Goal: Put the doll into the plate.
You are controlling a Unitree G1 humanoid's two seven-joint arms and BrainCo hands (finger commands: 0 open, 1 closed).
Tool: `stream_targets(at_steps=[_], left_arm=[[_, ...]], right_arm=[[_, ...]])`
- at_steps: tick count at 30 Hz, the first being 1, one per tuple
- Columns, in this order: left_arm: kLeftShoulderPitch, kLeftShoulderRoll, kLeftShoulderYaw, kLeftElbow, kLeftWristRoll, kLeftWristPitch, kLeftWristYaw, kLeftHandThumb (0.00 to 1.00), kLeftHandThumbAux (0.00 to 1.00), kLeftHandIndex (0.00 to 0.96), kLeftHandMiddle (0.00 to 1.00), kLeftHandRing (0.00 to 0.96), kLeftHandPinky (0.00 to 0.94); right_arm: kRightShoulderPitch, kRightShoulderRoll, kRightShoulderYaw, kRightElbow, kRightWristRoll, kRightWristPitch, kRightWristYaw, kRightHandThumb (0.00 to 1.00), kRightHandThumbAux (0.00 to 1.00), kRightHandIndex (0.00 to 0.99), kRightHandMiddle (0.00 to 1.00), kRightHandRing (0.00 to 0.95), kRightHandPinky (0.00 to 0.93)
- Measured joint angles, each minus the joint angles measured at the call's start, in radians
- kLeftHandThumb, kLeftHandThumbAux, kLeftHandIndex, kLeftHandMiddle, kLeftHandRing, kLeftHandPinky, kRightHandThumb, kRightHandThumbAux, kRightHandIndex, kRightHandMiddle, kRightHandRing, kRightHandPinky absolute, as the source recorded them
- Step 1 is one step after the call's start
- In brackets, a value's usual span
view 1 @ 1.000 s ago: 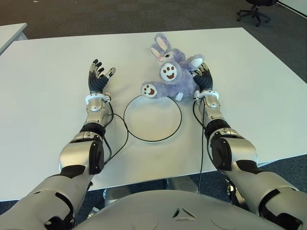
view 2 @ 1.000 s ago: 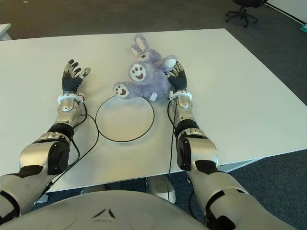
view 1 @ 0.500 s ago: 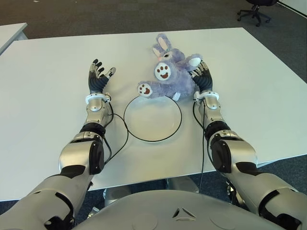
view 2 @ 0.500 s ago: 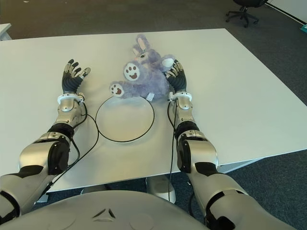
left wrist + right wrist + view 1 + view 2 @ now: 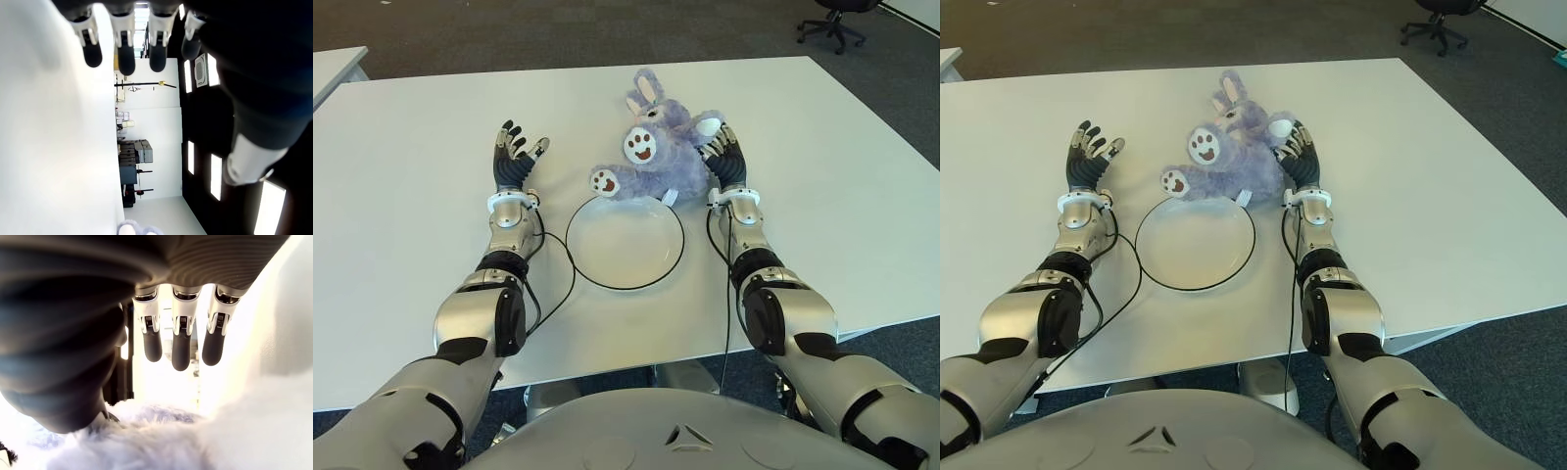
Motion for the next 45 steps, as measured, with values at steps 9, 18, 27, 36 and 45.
stream_targets(at_steps=[9, 18, 27, 36, 45], left_arm=[[0.0, 0.0, 0.0, 0.0, 0.0, -0.004, 0.0, 0.122, 0.725, 0.011, 0.117, 0.125, 0.108], [0.0, 0.0, 0.0, 0.0, 0.0, -0.007, 0.0, 0.114, 0.722, 0.011, 0.119, 0.124, 0.104], [0.0, 0.0, 0.0, 0.0, 0.0, -0.008, 0.0, 0.112, 0.719, 0.008, 0.111, 0.119, 0.105], [0.0, 0.0, 0.0, -0.001, 0.0, -0.008, 0.0, 0.121, 0.72, 0.02, 0.117, 0.122, 0.107], [0.0, 0.0, 0.0, -0.003, 0.0, -0.009, 0.0, 0.119, 0.726, 0.02, 0.117, 0.123, 0.104]], right_arm=[[0.007, 0.0, 0.012, -0.013, -0.004, 0.0, 0.004, 0.436, 0.814, 0.073, 0.139, 0.156, 0.191], [0.014, 0.0, 0.023, -0.026, -0.004, 0.0, 0.009, 0.455, 0.815, 0.076, 0.144, 0.17, 0.211], [0.016, 0.0, 0.027, -0.032, -0.003, 0.0, 0.012, 0.452, 0.813, 0.07, 0.134, 0.157, 0.195], [0.019, 0.0, 0.028, -0.038, -0.003, 0.0, 0.026, 0.501, 0.811, 0.072, 0.13, 0.155, 0.195], [0.03, 0.002, 0.03, -0.063, 0.0, 0.003, 0.051, 0.544, 0.805, 0.075, 0.136, 0.157, 0.198]])
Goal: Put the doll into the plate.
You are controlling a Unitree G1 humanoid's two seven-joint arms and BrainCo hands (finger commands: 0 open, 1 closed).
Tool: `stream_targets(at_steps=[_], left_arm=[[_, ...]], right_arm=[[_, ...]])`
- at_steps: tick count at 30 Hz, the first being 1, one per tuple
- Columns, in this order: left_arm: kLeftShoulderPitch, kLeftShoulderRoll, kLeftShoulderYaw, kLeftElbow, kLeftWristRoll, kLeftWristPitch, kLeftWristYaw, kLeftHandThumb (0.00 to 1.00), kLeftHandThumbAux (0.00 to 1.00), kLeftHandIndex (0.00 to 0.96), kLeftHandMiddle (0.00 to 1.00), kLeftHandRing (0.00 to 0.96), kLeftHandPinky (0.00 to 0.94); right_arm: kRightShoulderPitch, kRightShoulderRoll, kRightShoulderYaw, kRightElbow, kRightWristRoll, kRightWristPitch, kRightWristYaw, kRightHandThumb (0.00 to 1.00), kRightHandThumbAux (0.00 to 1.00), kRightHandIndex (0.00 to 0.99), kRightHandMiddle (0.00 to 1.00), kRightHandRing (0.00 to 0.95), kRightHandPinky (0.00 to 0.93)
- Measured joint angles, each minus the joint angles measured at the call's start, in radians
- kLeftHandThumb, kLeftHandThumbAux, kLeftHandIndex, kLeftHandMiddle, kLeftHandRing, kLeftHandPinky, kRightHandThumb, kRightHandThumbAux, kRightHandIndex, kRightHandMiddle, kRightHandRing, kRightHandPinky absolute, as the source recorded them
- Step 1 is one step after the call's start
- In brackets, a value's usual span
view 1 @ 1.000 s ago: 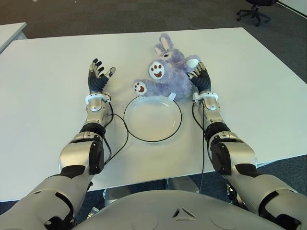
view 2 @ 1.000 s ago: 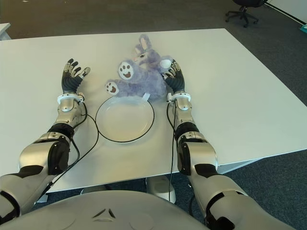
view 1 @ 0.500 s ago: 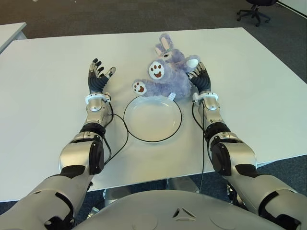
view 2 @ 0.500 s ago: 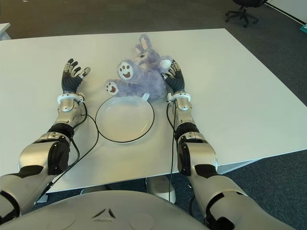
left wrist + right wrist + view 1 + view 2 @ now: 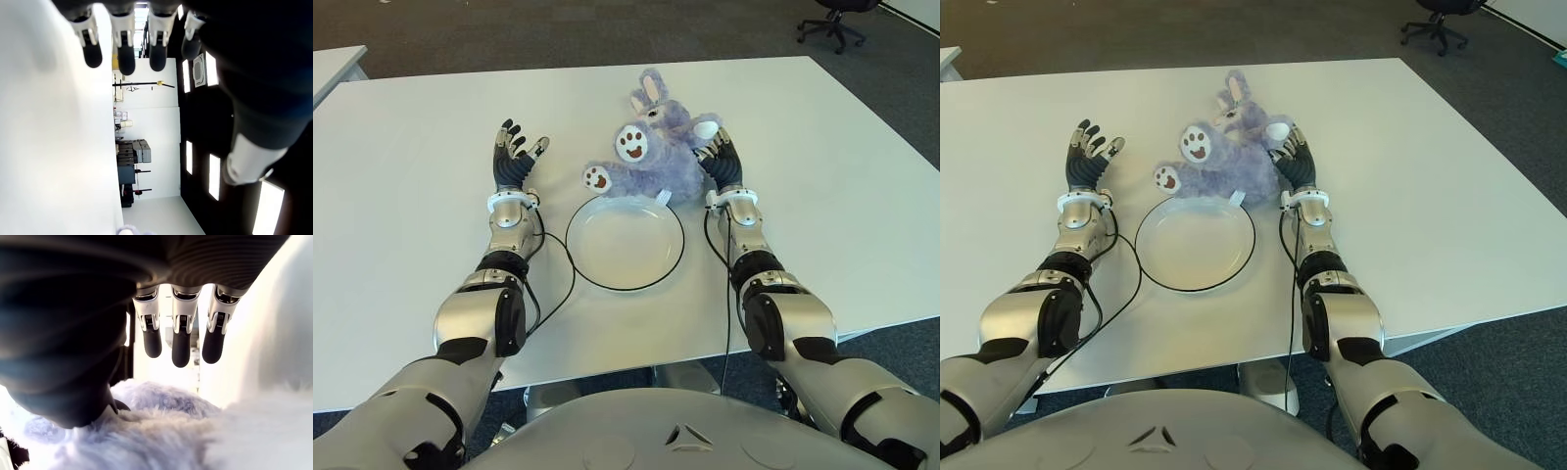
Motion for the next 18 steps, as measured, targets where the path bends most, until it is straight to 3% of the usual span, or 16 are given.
stream_targets(at_steps=[18], left_arm=[[0.0, 0.0, 0.0, -0.003, 0.0, -0.003, 0.0, 0.126, 0.723, 0.012, 0.118, 0.123, 0.103]], right_arm=[[0.038, 0.002, 0.018, -0.084, 0.005, -0.001, 0.043, 0.541, 0.833, 0.071, 0.129, 0.151, 0.193]])
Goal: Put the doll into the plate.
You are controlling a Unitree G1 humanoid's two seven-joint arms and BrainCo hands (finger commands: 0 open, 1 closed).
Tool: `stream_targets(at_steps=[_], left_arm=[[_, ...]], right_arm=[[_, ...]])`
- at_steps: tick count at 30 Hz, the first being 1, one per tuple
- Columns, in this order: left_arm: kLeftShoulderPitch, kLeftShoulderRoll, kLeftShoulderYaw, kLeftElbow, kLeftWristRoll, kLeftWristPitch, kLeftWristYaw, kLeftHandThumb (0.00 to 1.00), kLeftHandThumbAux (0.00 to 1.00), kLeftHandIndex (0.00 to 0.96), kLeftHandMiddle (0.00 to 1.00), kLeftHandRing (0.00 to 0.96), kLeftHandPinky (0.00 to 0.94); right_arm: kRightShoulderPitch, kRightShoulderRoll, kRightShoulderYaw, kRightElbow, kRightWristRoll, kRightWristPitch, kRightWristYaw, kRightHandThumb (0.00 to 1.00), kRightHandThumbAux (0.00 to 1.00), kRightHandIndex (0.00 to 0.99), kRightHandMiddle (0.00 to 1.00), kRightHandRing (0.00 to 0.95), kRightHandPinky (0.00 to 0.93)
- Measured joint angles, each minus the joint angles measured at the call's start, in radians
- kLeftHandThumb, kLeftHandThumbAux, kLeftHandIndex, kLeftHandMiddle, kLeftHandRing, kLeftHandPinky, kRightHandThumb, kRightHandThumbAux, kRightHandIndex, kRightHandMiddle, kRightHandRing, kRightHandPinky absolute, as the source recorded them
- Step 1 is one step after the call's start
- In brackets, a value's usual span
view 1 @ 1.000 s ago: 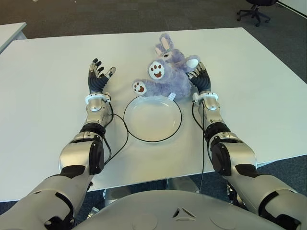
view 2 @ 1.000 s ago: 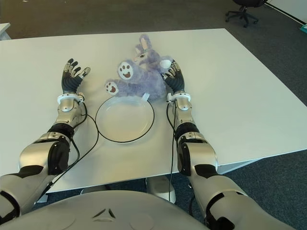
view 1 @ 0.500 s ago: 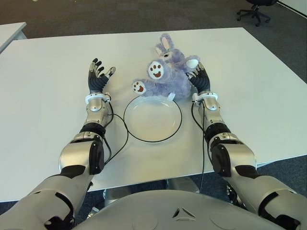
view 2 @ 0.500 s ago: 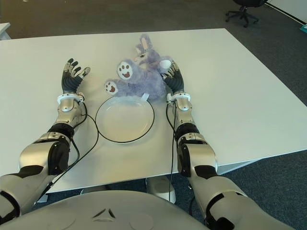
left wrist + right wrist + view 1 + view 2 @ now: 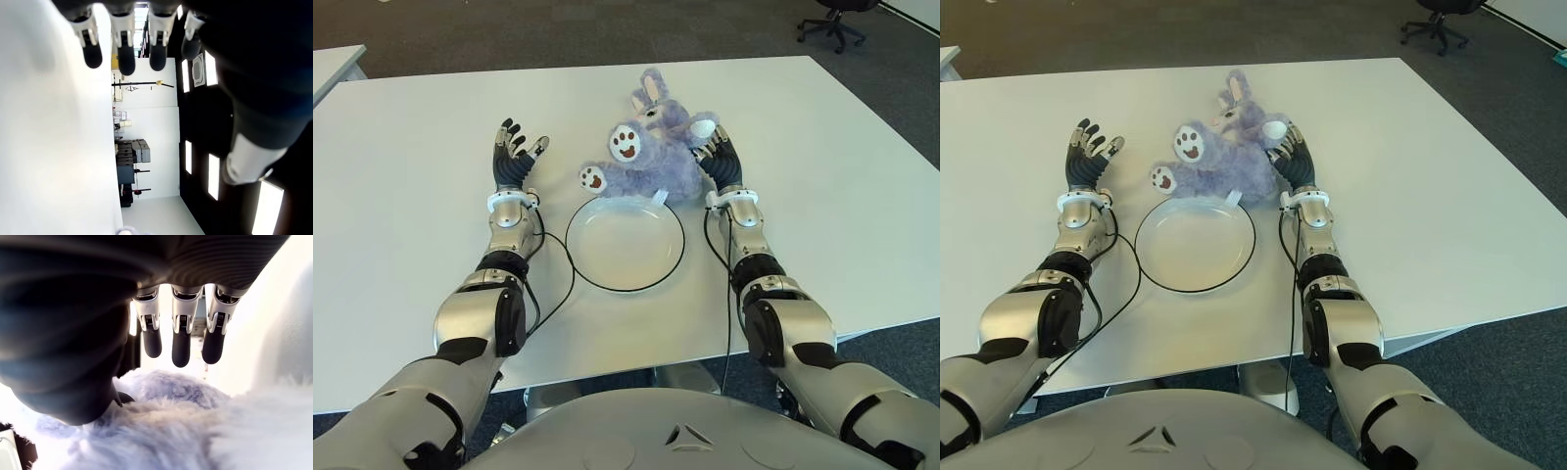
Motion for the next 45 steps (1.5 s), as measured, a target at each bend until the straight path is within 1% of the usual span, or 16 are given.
stream_targets(at_steps=[6, 10, 14, 16, 18, 22, 24, 29, 32, 39, 45], left_arm=[[0.0, 0.0, 0.0, -0.001, 0.0, -0.005, 0.0, 0.125, 0.725, 0.011, 0.118, 0.122, 0.102], [0.0, 0.0, 0.0, -0.002, 0.0, -0.009, 0.0, 0.121, 0.727, 0.011, 0.12, 0.124, 0.107], [0.0, 0.0, 0.0, -0.005, 0.0, -0.009, 0.0, 0.117, 0.726, 0.013, 0.119, 0.124, 0.108], [0.0, 0.0, 0.0, -0.006, 0.0, -0.009, 0.0, 0.117, 0.726, 0.013, 0.118, 0.124, 0.107], [0.0, 0.0, 0.0, -0.006, 0.0, -0.009, 0.0, 0.117, 0.723, 0.011, 0.118, 0.123, 0.104], [-0.001, 0.0, 0.0, -0.008, 0.0, -0.009, 0.0, 0.119, 0.723, 0.011, 0.12, 0.124, 0.107], [-0.001, 0.0, 0.0, -0.008, 0.0, -0.009, 0.0, 0.12, 0.721, 0.011, 0.118, 0.122, 0.104], [-0.001, 0.0, 0.0, -0.009, 0.0, -0.009, 0.0, 0.119, 0.715, 0.009, 0.112, 0.116, 0.095], [-0.001, 0.0, 0.0, -0.009, 0.0, -0.009, 0.0, 0.124, 0.718, 0.007, 0.11, 0.115, 0.098], [0.0, 0.0, 0.0, -0.009, 0.0, -0.008, 0.0, 0.132, 0.709, 0.009, 0.111, 0.118, 0.108], [0.001, 0.0, 0.0, -0.009, 0.0, -0.008, 0.0, 0.125, 0.709, 0.013, 0.114, 0.122, 0.112]], right_arm=[[0.018, 0.003, 0.001, -0.041, 0.002, 0.0, 0.012, 0.546, 0.838, 0.073, 0.135, 0.154, 0.194], [0.035, 0.005, 0.002, -0.078, 0.002, -0.001, 0.022, 0.544, 0.836, 0.072, 0.131, 0.151, 0.179], [0.054, 0.008, 0.004, -0.119, 0.003, -0.001, 0.031, 0.441, 0.815, 0.055, 0.107, 0.13, 0.135], [0.064, 0.009, 0.005, -0.14, 0.003, -0.002, 0.035, 0.428, 0.813, 0.054, 0.106, 0.128, 0.132], [0.073, 0.01, 0.007, -0.159, 0.003, -0.002, 0.039, 0.368, 0.795, 0.045, 0.097, 0.119, 0.124], [0.09, 0.011, 0.012, -0.193, 0.002, -0.012, 0.04, 0.328, 0.779, 0.038, 0.092, 0.113, 0.128], [0.097, 0.011, 0.015, -0.208, 0.001, -0.022, 0.038, 0.311, 0.753, 0.031, 0.079, 0.099, 0.115], [0.117, 0.015, 0.02, -0.247, -0.001, -0.075, 0.023, 0.356, 0.704, 0.02, 0.066, 0.089, 0.12], [0.127, 0.017, 0.021, -0.266, -0.002, -0.114, 0.01, 0.387, 0.68, 0.009, 0.055, 0.075, 0.107], [0.149, 0.02, 0.025, -0.306, -0.002, -0.194, -0.019, 0.407, 0.651, 0.003, 0.043, 0.057, 0.092], [0.156, 0.021, 0.029, -0.319, -0.002, -0.224, -0.025, 0.418, 0.633, 0.004, 0.041, 0.054, 0.105]])
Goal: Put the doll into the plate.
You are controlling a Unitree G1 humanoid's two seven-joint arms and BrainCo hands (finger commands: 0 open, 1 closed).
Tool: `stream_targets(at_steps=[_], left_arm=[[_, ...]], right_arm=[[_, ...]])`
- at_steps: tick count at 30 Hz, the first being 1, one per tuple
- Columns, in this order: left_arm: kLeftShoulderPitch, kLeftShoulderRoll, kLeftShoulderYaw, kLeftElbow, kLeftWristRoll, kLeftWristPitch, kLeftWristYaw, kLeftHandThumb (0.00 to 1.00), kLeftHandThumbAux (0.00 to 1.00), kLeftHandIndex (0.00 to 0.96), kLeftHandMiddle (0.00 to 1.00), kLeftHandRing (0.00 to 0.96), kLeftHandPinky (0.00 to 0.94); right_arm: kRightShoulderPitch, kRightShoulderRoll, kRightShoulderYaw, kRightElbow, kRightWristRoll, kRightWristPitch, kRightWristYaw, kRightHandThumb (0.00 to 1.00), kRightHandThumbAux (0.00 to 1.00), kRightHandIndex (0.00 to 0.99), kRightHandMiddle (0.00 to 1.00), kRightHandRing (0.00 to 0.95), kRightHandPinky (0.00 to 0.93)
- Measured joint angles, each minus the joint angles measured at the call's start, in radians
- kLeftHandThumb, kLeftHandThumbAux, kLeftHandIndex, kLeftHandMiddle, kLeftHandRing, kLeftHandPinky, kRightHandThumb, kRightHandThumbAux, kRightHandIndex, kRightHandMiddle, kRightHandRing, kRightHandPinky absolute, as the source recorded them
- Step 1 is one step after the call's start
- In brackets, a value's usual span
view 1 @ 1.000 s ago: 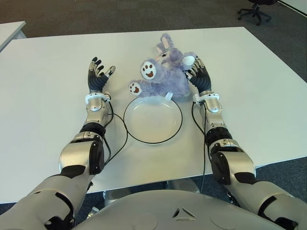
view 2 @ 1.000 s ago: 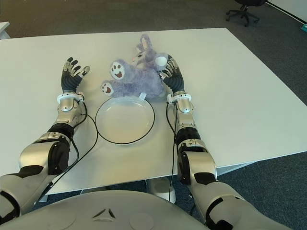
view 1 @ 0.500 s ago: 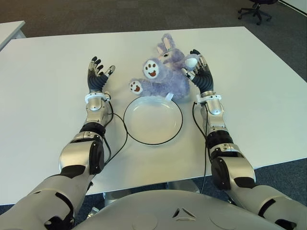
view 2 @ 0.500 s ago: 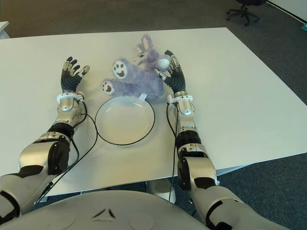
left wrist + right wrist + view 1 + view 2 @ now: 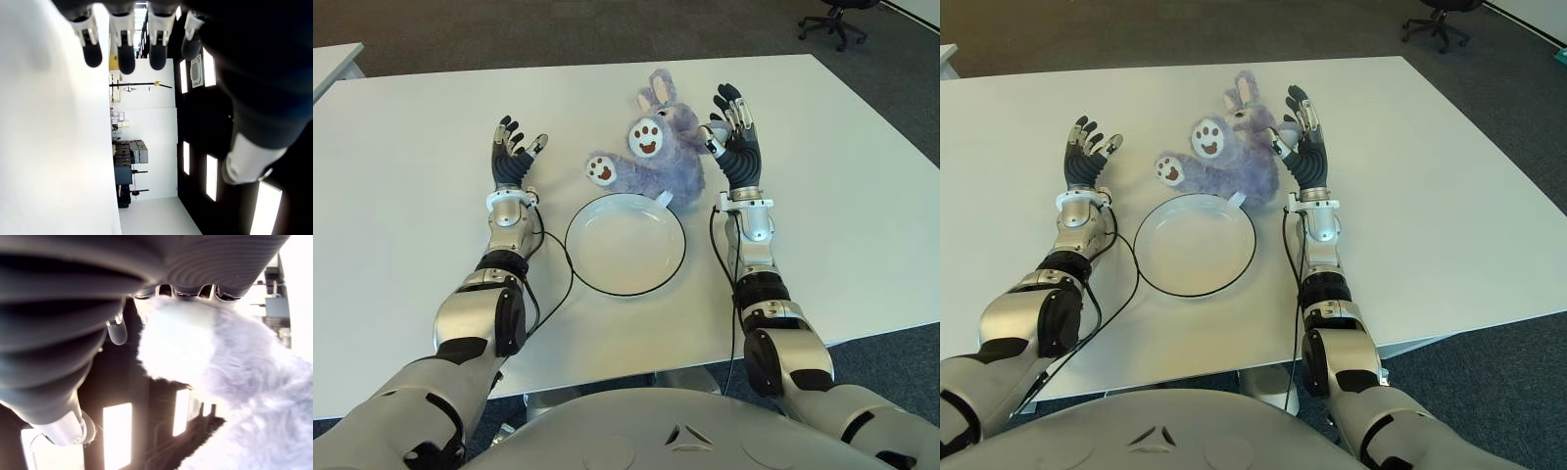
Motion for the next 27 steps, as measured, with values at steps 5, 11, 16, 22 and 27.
stream_targets(at_steps=[5, 11, 16, 22, 27], left_arm=[[0.001, 0.0, 0.0, 0.0, 0.0, 0.0, 0.0, 0.113, 0.713, 0.017, 0.113, 0.118, 0.103], [0.001, 0.0, 0.0, 0.0, 0.0, 0.0, 0.0, 0.105, 0.716, 0.021, 0.115, 0.121, 0.111], [0.001, 0.0, 0.0, 0.0, 0.0, 0.0, 0.0, 0.102, 0.714, 0.019, 0.115, 0.121, 0.099], [0.001, 0.0, 0.0, 0.0, 0.0, 0.0, 0.0, 0.114, 0.722, 0.02, 0.117, 0.124, 0.109], [0.001, 0.0, 0.0, 0.0, 0.0, 0.0, 0.0, 0.122, 0.72, 0.015, 0.111, 0.118, 0.1]], right_arm=[[0.0, 0.0, 0.001, 0.0, 0.001, -0.011, -0.006, 0.437, 0.63, 0.01, 0.044, 0.057, 0.1], [0.001, 0.0, 0.002, 0.0, 0.001, -0.015, -0.014, 0.45, 0.641, 0.016, 0.048, 0.062, 0.102], [0.001, 0.001, 0.002, 0.0, 0.001, -0.015, -0.022, 0.422, 0.643, 0.027, 0.05, 0.056, 0.073], [0.001, 0.001, 0.004, 0.0, 0.001, -0.015, -0.033, 0.372, 0.656, 0.038, 0.049, 0.057, 0.089], [0.001, 0.0, 0.006, 0.0, 0.001, -0.015, -0.04, 0.358, 0.68, 0.04, 0.048, 0.057, 0.084]])
